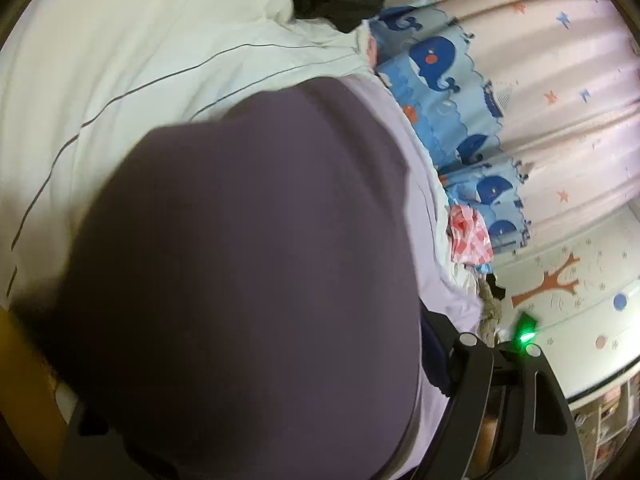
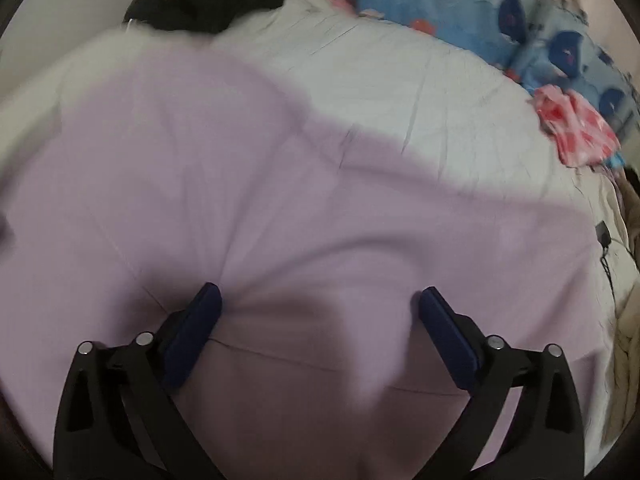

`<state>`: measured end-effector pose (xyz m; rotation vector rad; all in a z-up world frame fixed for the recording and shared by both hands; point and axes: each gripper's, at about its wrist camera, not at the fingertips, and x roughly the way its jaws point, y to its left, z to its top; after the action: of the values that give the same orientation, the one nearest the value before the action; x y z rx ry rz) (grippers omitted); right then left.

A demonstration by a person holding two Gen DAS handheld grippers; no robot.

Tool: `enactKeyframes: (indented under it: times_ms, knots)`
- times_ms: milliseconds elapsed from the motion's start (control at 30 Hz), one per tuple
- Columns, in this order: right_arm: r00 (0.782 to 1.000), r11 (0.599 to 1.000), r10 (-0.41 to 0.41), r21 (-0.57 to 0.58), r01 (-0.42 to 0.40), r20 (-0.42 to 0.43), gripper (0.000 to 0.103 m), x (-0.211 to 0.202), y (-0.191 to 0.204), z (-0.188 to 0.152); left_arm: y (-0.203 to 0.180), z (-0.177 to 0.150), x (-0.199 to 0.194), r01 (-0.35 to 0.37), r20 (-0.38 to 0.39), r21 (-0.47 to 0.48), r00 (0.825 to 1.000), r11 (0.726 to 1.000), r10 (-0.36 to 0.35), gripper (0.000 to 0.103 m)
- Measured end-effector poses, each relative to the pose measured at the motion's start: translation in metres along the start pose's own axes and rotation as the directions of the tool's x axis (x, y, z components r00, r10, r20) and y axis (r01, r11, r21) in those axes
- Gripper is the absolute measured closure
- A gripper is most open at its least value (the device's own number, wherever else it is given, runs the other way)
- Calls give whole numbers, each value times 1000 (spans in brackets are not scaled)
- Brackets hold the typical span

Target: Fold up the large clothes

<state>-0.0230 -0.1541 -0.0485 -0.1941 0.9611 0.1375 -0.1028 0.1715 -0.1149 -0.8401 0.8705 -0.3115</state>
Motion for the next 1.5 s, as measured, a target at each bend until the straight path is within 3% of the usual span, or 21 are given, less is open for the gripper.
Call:
enactKeyframes:
  times_ms: [133, 267, 367, 400, 433, 533, 600, 667, 733, 800, 900, 967, 1100, 1200, 1333, 1400, 1500]
  knots:
    - [997, 993, 55, 109, -48, -57, 7, -13, -11, 10, 2, -2, -3, -24, 11, -1, 1000, 1000, 24, 26]
    - [998, 1000, -17, 16, 16, 66, 7, -68, 4, -5, 6, 0, -2, -13, 8, -17, 1000, 1000, 13, 26]
    - [1000, 1000, 3, 15, -3, 0, 6, -40, 16, -40, 3, 0, -1, -18, 6, 4, 1000, 1000, 18, 26]
    - [1000, 1000, 7, 18, -8, 29, 6, -35, 16, -49, 1, -1, -1, -21, 6, 13, 1000, 1000, 21, 26]
    - [999, 1000, 10, 15, -11, 43, 6, -31, 16, -51, 2, -3, -3, -24, 5, 17, 1000, 1000, 24, 26]
    - [999, 998, 31, 49, -30, -24, 6, -41, 10, -36, 7, -2, -2, -25, -1, -12, 1000, 1000, 25, 26]
    - [998, 996, 57, 65, -59, 41, 6, -64, 11, -39, 12, -2, -3, -17, -7, -30, 1000, 999, 17, 26]
    - [994, 998, 33, 43, -37, 106, 6, -87, 21, -56, 11, -1, -2, -21, -5, -33, 1000, 999, 21, 26]
    - [999, 1000, 21, -7, -21, 31, 6, -65, 40, -72, 8, -2, -2, -30, -8, -21, 1000, 999, 29, 25]
    - [998, 999, -8, -47, 11, 61, 6, -54, 44, -80, 6, -3, -2, -43, -14, -5, 999, 999, 43, 25]
    - [999, 999, 45, -4, -45, -5, 6, -61, 33, -67, 10, -3, -2, -49, -19, -31, 999, 998, 48, 25]
    - [994, 994, 108, 10, -108, 21, 6, -80, 23, -62, 15, -2, -2, -40, -22, -55, 999, 998, 39, 25]
    - [992, 998, 11, 64, -19, 128, 6, -109, -15, -65, 16, -5, -3, -38, -12, -77, 999, 996, 37, 24]
    - [998, 990, -48, 136, 42, 36, 6, -74, -49, -86, 14, -8, -1, -52, 3, -87, 999, 995, 52, 19]
    - [1000, 996, -3, 90, 2, 14, 6, -75, -51, -94, 13, -15, -4, -26, 34, -71, 999, 997, 28, 18]
    - [994, 983, 89, 155, -99, 68, 6, -91, -58, -86, 10, -16, -6, -12, 50, -52, 999, 999, 15, 18]
    - [982, 982, 77, 158, -105, 174, 6, -111, -59, -48, 7, -16, -6, -22, 60, -32, 998, 999, 24, 18]
